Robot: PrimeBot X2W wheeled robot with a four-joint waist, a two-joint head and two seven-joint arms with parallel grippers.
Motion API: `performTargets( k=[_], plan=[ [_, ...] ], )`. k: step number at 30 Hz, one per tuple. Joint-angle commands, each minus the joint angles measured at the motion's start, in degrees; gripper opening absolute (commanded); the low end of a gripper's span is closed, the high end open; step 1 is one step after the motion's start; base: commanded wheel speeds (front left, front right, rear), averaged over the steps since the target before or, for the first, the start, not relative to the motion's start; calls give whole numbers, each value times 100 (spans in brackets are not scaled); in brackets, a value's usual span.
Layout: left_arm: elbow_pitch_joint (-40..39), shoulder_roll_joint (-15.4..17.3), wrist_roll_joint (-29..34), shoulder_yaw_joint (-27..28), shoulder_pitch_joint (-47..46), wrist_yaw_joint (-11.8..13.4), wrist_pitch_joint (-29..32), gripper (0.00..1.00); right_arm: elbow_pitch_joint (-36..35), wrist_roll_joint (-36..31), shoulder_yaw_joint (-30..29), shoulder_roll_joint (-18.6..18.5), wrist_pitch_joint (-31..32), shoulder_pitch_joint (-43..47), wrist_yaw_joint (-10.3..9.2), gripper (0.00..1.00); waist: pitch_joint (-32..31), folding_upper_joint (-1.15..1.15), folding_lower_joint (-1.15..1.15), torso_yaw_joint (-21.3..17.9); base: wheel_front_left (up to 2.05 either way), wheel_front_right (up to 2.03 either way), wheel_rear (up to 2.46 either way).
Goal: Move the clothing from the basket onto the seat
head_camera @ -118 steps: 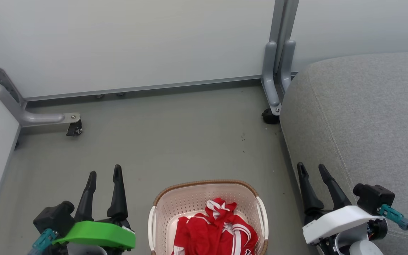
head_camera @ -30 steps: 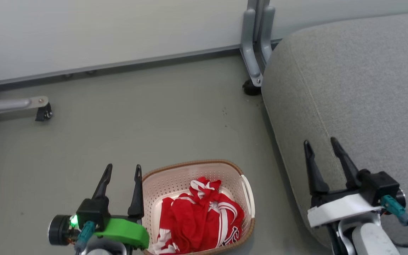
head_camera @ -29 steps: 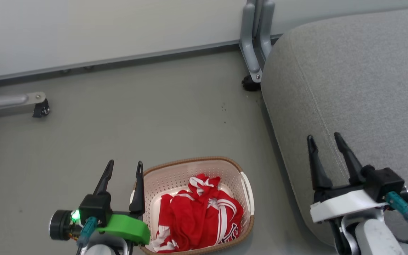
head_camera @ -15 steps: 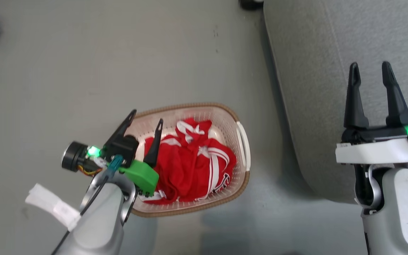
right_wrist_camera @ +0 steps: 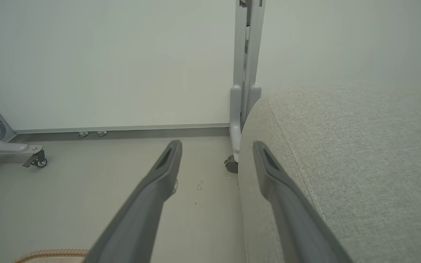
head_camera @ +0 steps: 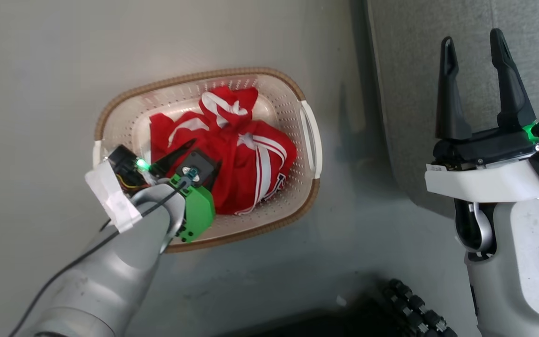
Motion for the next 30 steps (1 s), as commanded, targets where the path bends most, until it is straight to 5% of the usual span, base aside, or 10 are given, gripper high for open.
performTargets(
  k=[1,16,26,27,28,29,30],
  plan=[
    [148,109,-85,-115,-238,-12,73,100,-61,-25,34,-7,-18,-132,0,100,634,0,-1,-267,0,0,0],
    [1033,266,-238,-756,-1109,2,391,100,-182,169,160,-8,-18,-293,0,100,1203,0,-1,-371,0,0,0],
    [1159,368,-226,-813,-1317,465,391,100,-222,291,182,-8,-18,-358,0,100,1436,0,-1,-480,0,0,0],
    [1168,380,-239,-817,-1332,487,395,96,-221,306,184,-8,-18,-368,0,100,1450,0,-1,-492,0,0,0],
    [1173,387,-248,-816,-1345,513,388,47,-223,308,189,-9,-18,-372,0,100,1461,0,-1,-502,0,0,0],
    [1176,390,-255,-820,-1353,542,368,13,-223,317,193,-8,-18,-375,0,100,1470,0,-1,-511,0,0,0],
    [1181,387,-267,-823,-1353,544,355,0,-218,328,193,-8,-18,-375,0,100,1474,0,-1,-515,0,0,0]
  ],
)
